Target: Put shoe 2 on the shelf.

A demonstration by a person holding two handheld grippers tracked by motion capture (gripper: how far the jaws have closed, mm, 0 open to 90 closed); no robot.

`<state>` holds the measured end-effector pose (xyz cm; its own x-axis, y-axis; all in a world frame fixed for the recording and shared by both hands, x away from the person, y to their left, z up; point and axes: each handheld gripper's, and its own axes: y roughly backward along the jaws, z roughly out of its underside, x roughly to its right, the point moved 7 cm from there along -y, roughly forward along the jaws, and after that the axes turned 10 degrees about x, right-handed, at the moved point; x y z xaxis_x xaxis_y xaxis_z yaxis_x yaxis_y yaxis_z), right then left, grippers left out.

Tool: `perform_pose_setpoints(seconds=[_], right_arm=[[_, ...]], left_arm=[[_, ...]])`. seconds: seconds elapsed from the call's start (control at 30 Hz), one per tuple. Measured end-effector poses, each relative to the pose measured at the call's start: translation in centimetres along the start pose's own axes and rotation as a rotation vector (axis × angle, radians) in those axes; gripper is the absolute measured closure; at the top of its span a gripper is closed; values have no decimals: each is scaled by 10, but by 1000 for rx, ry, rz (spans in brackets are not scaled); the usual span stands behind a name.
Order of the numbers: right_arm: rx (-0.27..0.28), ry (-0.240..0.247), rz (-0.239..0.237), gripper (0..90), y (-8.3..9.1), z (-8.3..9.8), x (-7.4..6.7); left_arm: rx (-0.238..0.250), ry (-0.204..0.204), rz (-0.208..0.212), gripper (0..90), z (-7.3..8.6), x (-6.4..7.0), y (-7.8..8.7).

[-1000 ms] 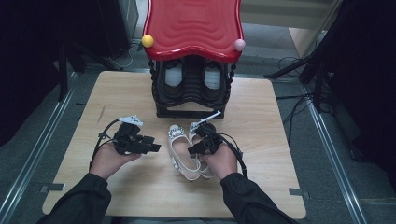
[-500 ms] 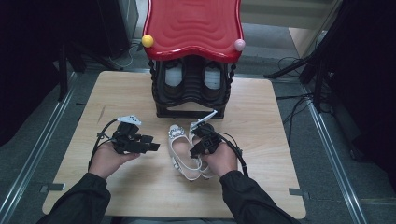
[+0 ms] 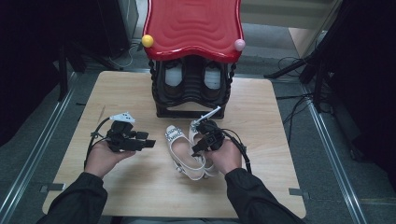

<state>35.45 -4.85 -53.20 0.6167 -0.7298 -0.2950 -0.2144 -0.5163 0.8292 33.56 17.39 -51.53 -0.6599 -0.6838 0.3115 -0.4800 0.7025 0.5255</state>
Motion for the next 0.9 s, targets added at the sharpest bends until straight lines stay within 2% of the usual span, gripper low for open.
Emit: perform_pose_setpoints(seconds=[0.1, 0.17, 0.27, 0.3, 0.33, 0.5, 0.6, 0.7, 0.9], right_arm=[[-18, 51, -34, 860, 5, -1, -1], [-16, 105, -67, 860, 11, -3, -4], [-12, 156, -100, 860, 18, -8, -5], [-8, 156, -105, 860, 20, -10, -6], [-16, 188, -116, 860, 22, -11, -6], [-36, 292, -147, 859, 31, -17, -11], [-24, 315, -178, 859, 38, -21, -13], [-10, 369, -226, 859, 45, -24, -19], [-22, 413, -239, 860, 57, -29, -29]], left_arm=[[5, 5, -5, 467, 1, -4, 5], [15, 14, -11, 467, 1, -6, 8], [28, 25, -26, 467, 1, -12, 14], [32, 30, -31, 466, 2, -13, 16], [33, 31, -32, 464, 2, -14, 18], [49, 45, -54, 462, 6, -20, 28], [58, 55, -70, 462, 9, -23, 34], [60, 65, -78, 461, 12, -25, 38], [68, 73, -96, 460, 16, -27, 47]])
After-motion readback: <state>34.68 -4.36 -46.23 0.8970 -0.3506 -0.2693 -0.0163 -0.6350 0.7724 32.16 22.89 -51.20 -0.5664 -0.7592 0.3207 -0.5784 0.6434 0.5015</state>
